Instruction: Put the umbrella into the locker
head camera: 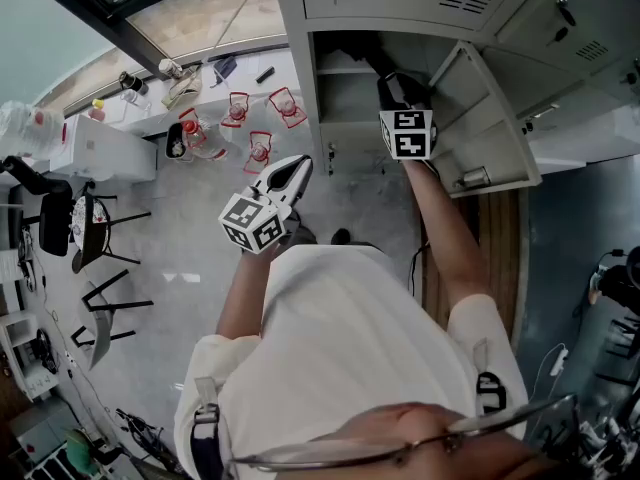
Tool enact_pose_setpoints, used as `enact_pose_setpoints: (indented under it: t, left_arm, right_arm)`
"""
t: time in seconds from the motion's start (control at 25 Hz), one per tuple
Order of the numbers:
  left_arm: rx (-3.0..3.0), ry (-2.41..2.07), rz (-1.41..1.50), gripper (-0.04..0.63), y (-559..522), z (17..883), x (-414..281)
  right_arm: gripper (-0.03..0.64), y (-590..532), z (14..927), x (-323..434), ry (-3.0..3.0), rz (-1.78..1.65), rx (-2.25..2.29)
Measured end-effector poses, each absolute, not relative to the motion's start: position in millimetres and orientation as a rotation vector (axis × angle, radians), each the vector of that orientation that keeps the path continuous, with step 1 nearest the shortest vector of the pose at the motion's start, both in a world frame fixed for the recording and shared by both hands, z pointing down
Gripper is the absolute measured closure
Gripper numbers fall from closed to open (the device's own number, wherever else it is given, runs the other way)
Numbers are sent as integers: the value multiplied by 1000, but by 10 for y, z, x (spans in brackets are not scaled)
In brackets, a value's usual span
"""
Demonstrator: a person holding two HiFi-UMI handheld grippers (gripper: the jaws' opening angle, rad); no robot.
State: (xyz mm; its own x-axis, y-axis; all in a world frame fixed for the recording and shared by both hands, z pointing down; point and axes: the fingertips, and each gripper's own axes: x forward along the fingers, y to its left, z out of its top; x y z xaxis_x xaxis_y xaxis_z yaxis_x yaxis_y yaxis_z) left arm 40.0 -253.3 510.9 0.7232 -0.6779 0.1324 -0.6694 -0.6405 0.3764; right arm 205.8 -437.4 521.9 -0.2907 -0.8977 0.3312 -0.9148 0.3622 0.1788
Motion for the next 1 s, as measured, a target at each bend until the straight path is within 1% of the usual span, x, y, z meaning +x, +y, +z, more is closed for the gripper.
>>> enact_pose_setpoints:
  t: [0.72, 1.0]
  left_arm:
    - [2493, -1103, -64, 591, -2658, 5135, 317]
    - [2489, -1135, -72, 591, -2675, 5111, 241]
  right_arm:
    - [466, -4474, 5183, 1331, -2466, -22, 1311]
    - [466, -4543, 5188, 1107, -2505, -7, 1250]
